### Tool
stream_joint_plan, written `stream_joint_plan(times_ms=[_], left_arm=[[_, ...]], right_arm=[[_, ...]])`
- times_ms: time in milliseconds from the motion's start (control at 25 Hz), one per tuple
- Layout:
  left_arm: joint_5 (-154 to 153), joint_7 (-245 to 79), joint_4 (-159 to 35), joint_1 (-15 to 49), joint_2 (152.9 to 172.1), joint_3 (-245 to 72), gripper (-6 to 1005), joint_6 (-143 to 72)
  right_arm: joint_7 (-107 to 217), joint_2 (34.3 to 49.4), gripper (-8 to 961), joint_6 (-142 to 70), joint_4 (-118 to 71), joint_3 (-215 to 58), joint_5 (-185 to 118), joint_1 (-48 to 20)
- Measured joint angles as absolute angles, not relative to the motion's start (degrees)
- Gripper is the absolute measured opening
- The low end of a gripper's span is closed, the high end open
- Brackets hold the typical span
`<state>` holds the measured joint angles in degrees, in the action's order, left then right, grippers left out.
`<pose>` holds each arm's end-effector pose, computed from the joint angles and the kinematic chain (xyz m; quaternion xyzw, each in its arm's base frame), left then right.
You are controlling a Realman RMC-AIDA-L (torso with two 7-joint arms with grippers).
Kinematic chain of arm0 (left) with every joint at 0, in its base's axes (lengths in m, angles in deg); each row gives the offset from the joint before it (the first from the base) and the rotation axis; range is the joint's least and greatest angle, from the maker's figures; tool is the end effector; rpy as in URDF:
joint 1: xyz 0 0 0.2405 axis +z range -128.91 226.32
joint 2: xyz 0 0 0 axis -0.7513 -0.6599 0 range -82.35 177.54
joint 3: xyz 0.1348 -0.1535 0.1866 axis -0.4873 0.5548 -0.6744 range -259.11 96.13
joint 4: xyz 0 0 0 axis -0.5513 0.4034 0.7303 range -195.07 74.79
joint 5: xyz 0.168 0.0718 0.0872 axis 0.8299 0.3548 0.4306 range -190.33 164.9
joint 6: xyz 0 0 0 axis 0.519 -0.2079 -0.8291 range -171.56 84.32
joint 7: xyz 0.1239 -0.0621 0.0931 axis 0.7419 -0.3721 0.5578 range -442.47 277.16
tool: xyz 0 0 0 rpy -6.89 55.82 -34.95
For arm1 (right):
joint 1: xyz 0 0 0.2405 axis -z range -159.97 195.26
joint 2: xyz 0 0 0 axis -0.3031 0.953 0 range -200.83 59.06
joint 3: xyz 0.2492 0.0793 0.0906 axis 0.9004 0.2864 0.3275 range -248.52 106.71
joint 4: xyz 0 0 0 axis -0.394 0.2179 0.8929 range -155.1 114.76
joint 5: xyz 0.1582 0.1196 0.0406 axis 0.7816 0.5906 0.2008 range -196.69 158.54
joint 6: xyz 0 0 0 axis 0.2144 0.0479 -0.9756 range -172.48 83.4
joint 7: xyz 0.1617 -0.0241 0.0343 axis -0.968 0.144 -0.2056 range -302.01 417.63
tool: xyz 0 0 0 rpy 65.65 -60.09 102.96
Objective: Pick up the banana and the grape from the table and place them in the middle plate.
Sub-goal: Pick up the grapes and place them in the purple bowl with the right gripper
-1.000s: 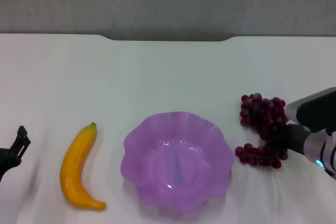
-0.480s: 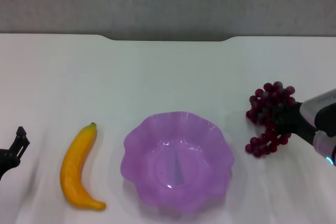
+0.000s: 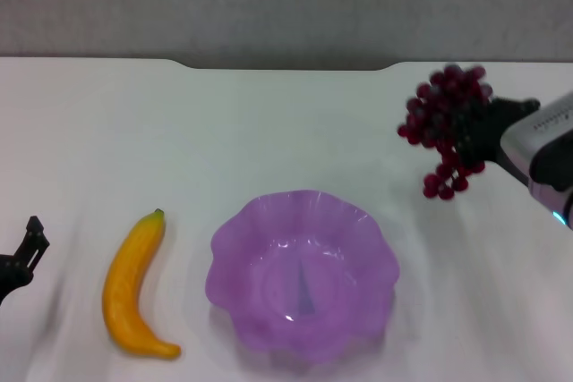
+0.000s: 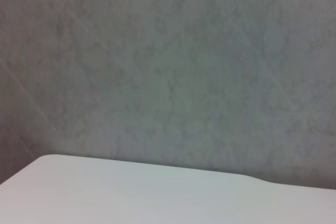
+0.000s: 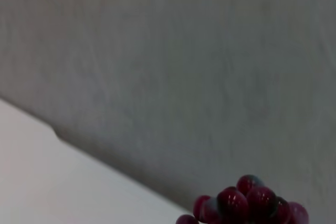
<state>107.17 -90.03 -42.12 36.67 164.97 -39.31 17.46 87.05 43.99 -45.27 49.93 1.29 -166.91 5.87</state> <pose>-0.3991 0.2887 -0.0279 -0.6367 -0.3587 -0.2567 0.6325 0.2475 0.3886 -0.0266 -0.8243 0.1641 0.1004 0.5324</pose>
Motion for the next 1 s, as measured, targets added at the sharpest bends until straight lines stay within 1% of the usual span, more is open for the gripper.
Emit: stream_joint_plan(times_ms=[160,440,680,1000], left_arm=[[107.2,-90.0,-42.1,36.6,164.95,-39.3,876,17.5],[107.2,-90.0,-42.2,36.3,164.93,-39.3,876,17.5],[107.2,-90.0,-42.2,36.2,164.93,-39.2,876,17.5],[107.1,-90.0,-42.1,36.0,164.92,-39.1,877,17.5]], right_arm=[[89.0,44.01,158,-45.2,54.0,-0.8,-166.9,5.7],[89.2,44.14,158,-43.3,55.9,-7.9,-166.3,4.0],[89.0,44.23,157,-40.1,55.9,-14.1,-166.3,3.1],[85.2,44.35,154,-30.7,52.5,-19.8,-166.1,3.6]])
